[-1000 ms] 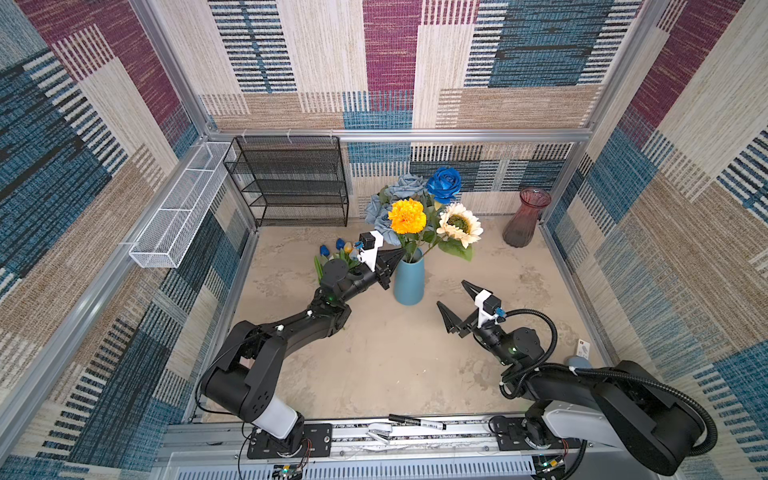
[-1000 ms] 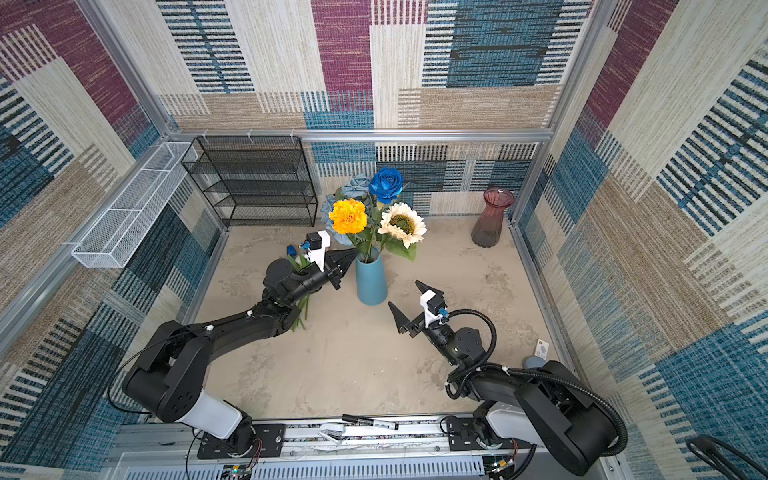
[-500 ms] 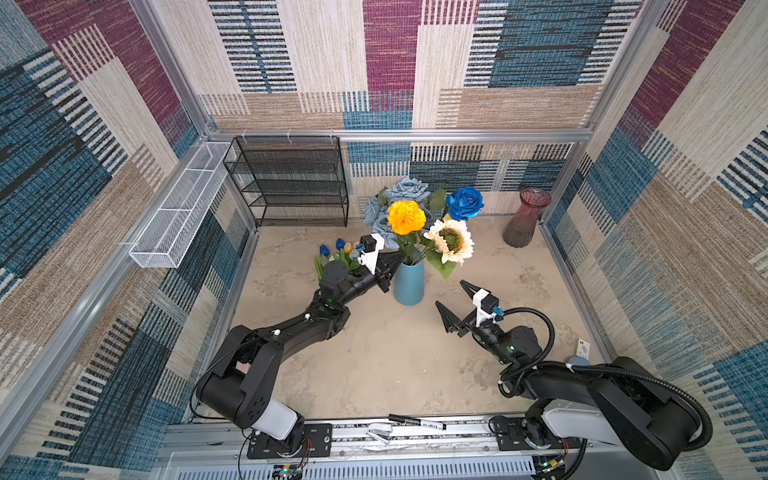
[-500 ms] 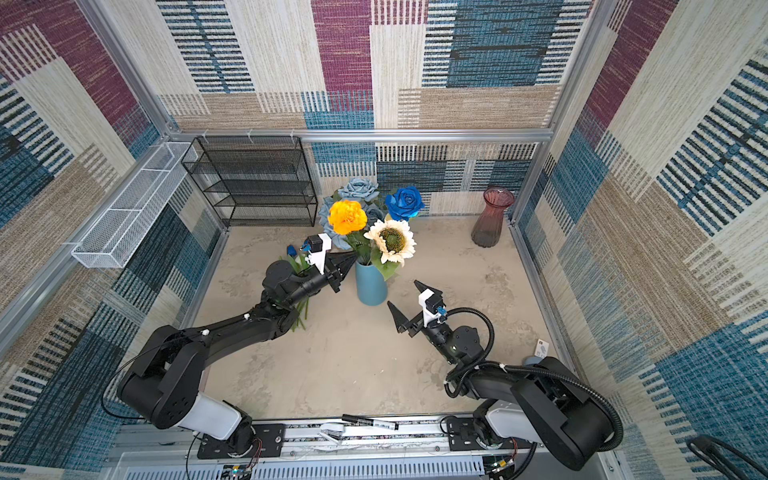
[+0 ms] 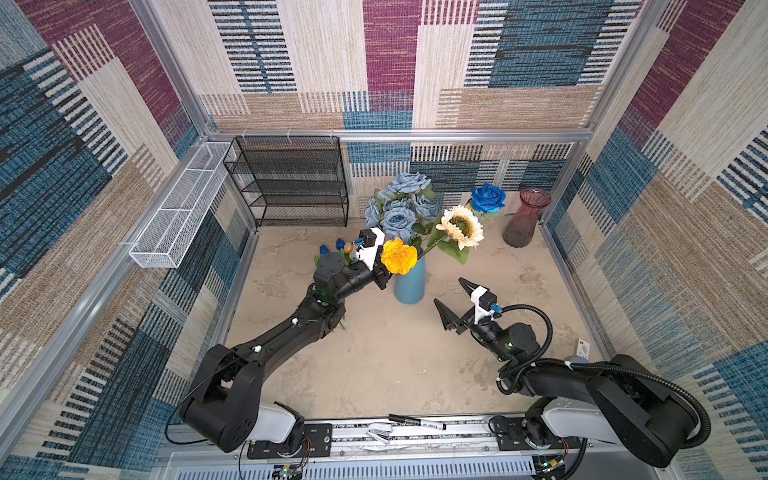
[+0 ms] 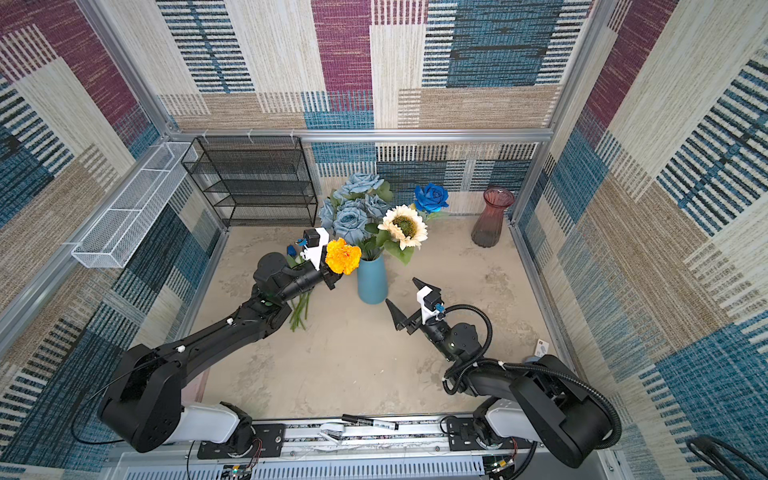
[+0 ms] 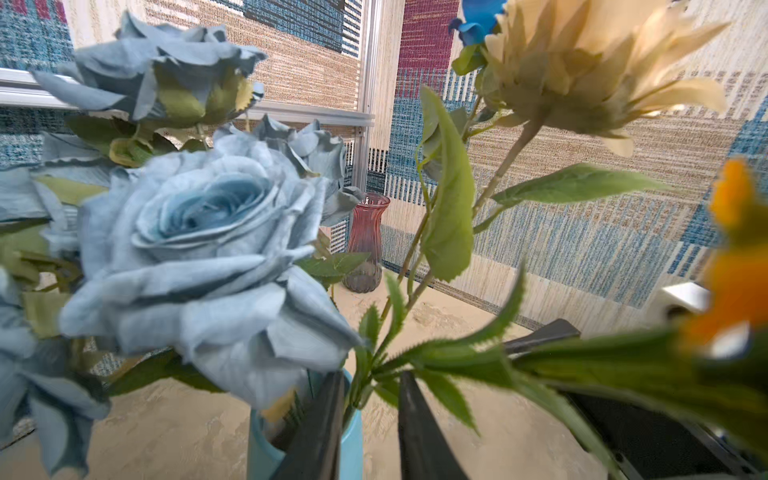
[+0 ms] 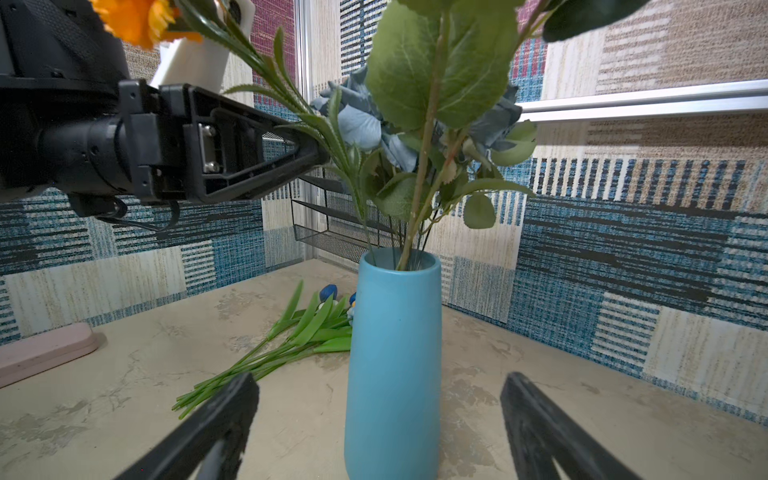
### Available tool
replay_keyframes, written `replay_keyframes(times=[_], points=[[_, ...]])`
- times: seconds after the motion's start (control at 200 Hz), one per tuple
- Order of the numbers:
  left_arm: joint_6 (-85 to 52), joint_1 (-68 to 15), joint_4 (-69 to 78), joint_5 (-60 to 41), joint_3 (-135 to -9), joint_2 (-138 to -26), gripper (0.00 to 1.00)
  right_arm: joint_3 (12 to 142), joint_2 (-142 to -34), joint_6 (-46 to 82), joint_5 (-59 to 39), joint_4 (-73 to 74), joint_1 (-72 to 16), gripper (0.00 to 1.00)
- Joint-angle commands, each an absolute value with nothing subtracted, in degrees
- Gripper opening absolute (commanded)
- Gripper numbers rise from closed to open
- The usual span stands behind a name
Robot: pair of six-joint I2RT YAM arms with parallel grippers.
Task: Arrange the flowers into the vase
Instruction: 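Lower the orange flower stem into the light blue vase and open the left gripper, then withdraw the left gripper toward the tulips while the right gripper grasps the light blue vase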
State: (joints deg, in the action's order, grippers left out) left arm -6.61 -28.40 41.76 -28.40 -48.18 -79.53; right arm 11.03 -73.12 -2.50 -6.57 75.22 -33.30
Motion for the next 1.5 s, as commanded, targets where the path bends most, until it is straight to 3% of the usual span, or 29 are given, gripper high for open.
replay_keyframes(times=[0.0,0.25,0.366,0.691,0.822,0.912,1.498], points=[[-3.6,-28.4,38.3,-27.3,-47.4,-76.6,0.27,12.9,-74.0,-2.7,-7.5,73.1,-33.2,0.96],[-0.9,-27.3,30.9,-23.3,-43.2,-68.0,0.33,17.5,-78.8,-1.5,-10.5,69.8,-33.2,1.0],[-1.6,-25.4,32.7,-22.3,-39.0,-64.2,0.47,19.8,-81.6,-0.1,-13.0,69.8,-33.2,1.0],[-2.3,-22.5,40.4,-22.6,-30.1,-60.2,0.59,29.3,-92.0,2.0,-11.9,69.0,-32.9,1.0],[-1.7,-22.5,43.9,-22.9,-26.3,-59.4,0.74,32.4,-95.4,3.6,-10.6,69.8,-32.3,1.0],[-0.8,-22.5,44.1,-23.0,-24.6,-58.6,0.79,34.9,-97.5,3.5,-10.9,69.1,-32.2,1.0],[-0.8,-22.5,43.8,-19.5,-22.4,-57.7,0.8,44.8,-109.5,-2.5,-14.5,74.0,-30.9,1.0]])
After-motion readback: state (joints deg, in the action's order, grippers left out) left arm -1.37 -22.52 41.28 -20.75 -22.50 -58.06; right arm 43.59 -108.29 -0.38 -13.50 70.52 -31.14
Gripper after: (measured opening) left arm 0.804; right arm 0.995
